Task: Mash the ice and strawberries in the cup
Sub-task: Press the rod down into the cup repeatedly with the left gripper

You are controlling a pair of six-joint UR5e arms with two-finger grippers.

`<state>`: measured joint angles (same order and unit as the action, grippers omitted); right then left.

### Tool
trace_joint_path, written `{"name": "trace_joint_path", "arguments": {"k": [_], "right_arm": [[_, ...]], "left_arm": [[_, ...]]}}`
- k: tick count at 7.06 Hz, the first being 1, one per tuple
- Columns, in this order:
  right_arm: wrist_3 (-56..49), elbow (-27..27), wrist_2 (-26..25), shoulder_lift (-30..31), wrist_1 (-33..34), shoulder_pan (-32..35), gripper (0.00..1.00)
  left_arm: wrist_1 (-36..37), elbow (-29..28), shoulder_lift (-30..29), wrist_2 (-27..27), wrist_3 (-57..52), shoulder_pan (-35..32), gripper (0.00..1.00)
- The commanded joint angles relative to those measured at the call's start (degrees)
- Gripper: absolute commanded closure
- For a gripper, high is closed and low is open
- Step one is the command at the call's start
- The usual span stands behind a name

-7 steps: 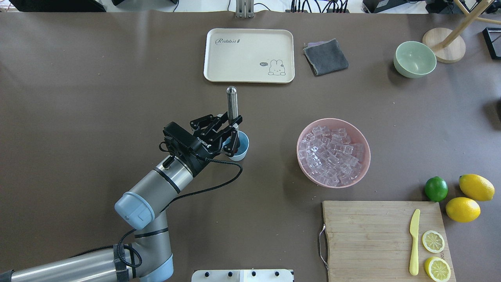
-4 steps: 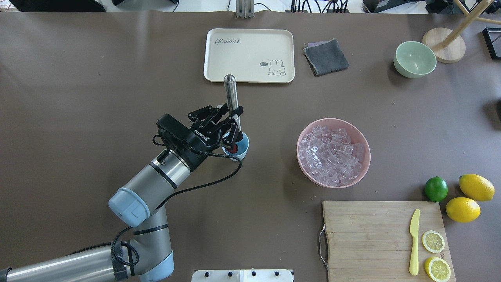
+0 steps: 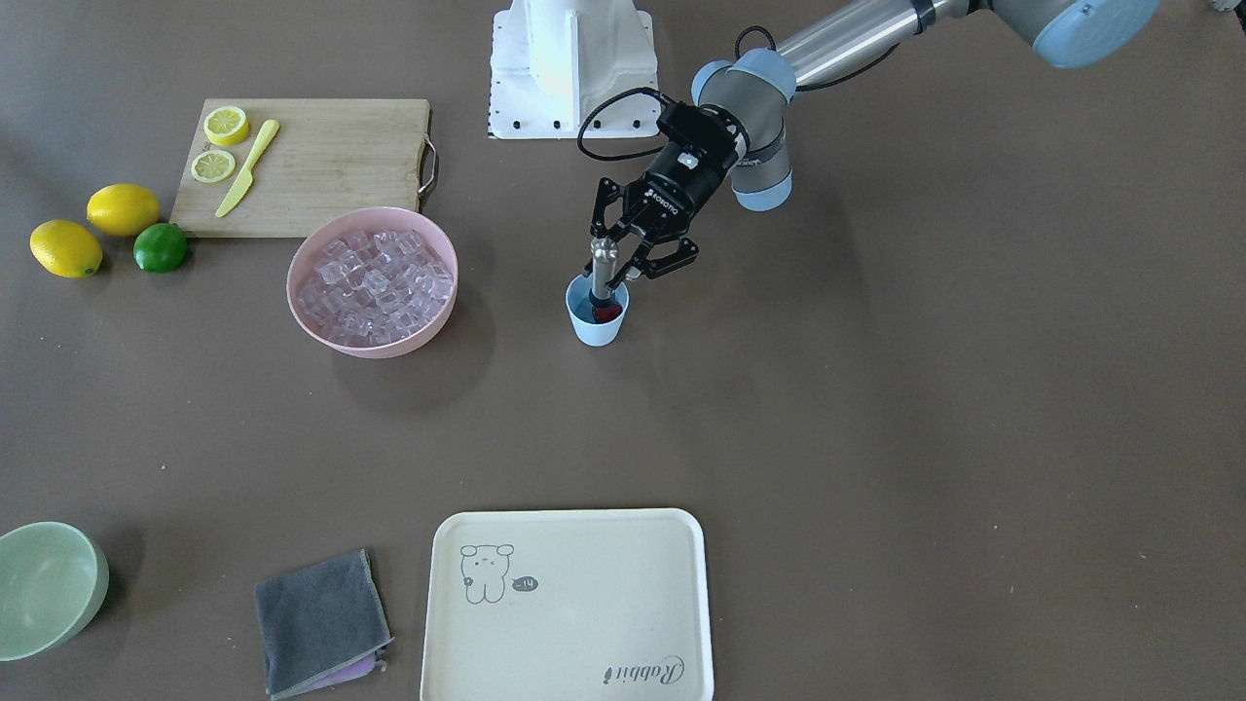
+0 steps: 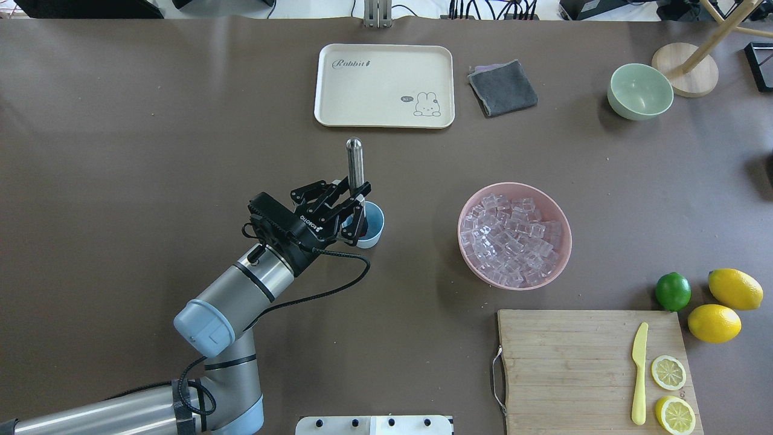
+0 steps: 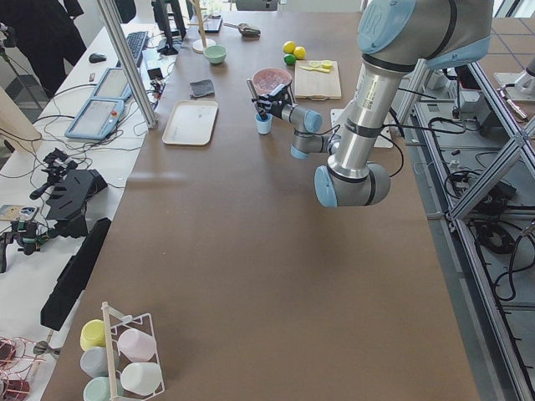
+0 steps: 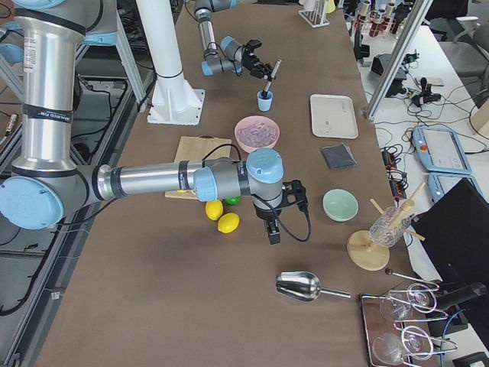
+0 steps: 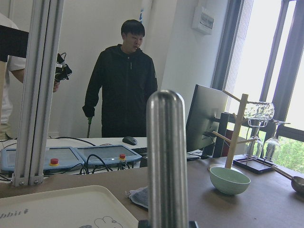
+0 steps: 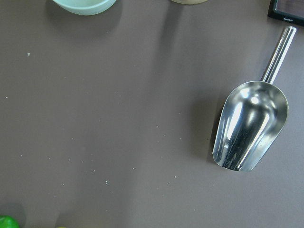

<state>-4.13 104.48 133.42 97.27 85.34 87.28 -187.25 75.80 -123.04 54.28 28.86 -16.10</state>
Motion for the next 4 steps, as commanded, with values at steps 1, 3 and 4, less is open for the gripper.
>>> {"name": "trace_joint_path", "arguments": {"k": [1,3,4], "right_arm": [[0.0,0.0,0.0,-0.1,0.0,0.0,0.00],[0.0,0.1,0.1,-0.1,0.0,0.0,0.00],[0.0,0.1,0.1,-0.1,-0.1,0.0,0.00]], "left_arm": [[-0.3,1.4,-0.4,0.0,0.0,0.1,1.00],[1.9,7.8,0.6,0.0,0.8,-1.2,1.00],[3.5,7.8,2.1,0.2,8.1,-3.0,1.00]]}}
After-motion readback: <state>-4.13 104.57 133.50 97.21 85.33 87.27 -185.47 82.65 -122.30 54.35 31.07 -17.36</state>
